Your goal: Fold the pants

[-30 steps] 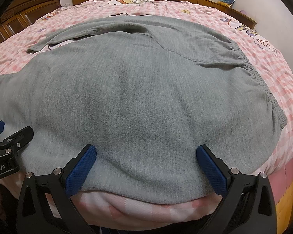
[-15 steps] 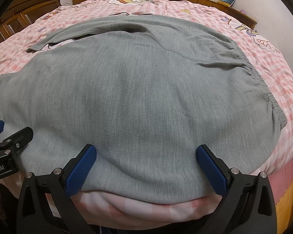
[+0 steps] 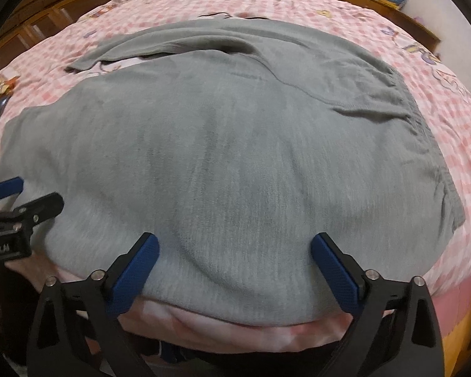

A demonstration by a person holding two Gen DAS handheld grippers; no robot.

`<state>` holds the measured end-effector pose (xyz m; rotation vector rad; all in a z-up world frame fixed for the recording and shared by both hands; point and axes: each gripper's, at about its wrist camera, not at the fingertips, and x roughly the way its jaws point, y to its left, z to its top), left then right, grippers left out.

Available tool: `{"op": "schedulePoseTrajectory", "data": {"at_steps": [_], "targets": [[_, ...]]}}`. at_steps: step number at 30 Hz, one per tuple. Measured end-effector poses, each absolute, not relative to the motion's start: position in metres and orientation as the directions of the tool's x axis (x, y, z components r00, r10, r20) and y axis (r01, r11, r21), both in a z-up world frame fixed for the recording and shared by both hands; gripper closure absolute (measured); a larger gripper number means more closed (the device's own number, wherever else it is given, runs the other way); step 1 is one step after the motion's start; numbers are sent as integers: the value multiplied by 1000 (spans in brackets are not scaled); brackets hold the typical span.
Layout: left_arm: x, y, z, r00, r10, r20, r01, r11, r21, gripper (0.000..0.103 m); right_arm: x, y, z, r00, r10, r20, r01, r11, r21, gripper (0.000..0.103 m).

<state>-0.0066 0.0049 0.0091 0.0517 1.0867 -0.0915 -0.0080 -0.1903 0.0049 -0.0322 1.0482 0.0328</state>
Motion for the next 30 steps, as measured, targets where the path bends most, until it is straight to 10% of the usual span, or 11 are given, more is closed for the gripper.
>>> {"op": "schedulePoseTrajectory", "data": {"at_steps": [30], "targets": [[210,101,76,549,56,-834,6,997,71,0,164,-346,60,504,-98,-858,56,995,-80,6]]}}
